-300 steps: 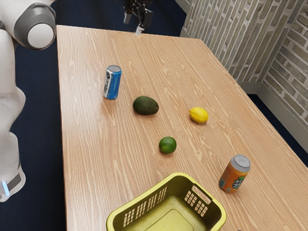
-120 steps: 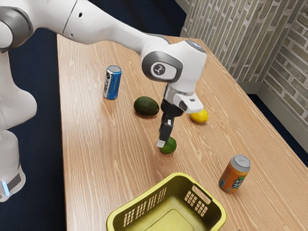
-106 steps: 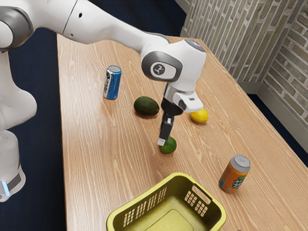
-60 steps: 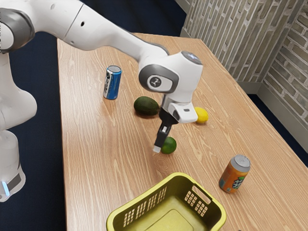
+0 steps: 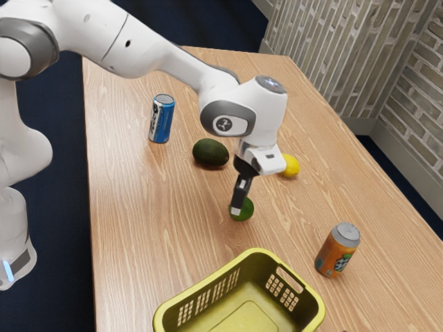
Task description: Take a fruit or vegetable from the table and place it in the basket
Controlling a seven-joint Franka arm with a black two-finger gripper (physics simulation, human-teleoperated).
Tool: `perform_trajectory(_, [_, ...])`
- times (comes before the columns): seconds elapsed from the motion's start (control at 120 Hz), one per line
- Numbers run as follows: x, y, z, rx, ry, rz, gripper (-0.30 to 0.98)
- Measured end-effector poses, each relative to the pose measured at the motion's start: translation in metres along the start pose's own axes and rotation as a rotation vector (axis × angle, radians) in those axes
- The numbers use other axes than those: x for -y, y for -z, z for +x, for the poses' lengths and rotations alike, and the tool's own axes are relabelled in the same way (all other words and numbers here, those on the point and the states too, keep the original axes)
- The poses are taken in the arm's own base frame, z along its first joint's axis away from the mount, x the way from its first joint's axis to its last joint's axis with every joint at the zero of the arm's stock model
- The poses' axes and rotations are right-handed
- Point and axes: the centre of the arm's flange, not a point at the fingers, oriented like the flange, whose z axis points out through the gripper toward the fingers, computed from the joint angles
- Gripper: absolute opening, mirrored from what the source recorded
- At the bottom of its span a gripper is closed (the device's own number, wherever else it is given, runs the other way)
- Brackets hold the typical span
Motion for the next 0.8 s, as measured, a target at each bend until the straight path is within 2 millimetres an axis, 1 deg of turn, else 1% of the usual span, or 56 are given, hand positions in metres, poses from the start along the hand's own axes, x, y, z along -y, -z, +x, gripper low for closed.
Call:
perform_trajectory(0.1, [0.006,-0.006,0.002,-0.008,0.006,0.015,0.66])
perform_trajectory(0.167, [0.006,-0.015,0.005,0.0,0.005,0.026,0.66])
perform_trajectory(0.208, [-0.001,-0.017,0.01,-0.002,-0.009,0.028,0.66])
perform_trajectory(0.317, [-0.032,-0.019,0.023,-0.02,-0.067,0.03,0.67])
perform_trajectory(0.383, [-0.039,-0.021,0.025,-0.023,-0.081,0.03,0.67])
perform_trajectory(0.508, [-0.028,-0.026,0.023,-0.018,-0.065,0.036,0.66])
perform_trajectory(0.608, [-0.023,-0.025,0.022,-0.022,-0.054,0.039,0.47])
perform_trajectory(0.692, [-0.018,-0.023,0.022,-0.027,-0.043,0.047,0.39])
perform_trajectory(0.733, [-0.016,-0.021,0.022,-0.03,-0.037,0.051,0.36])
perform_trajectory(0.775, [-0.011,-0.015,0.024,-0.041,-0.029,0.058,0.34])
perform_trajectory(0.8, [-0.006,-0.001,0.03,-0.058,-0.024,0.068,0.31])
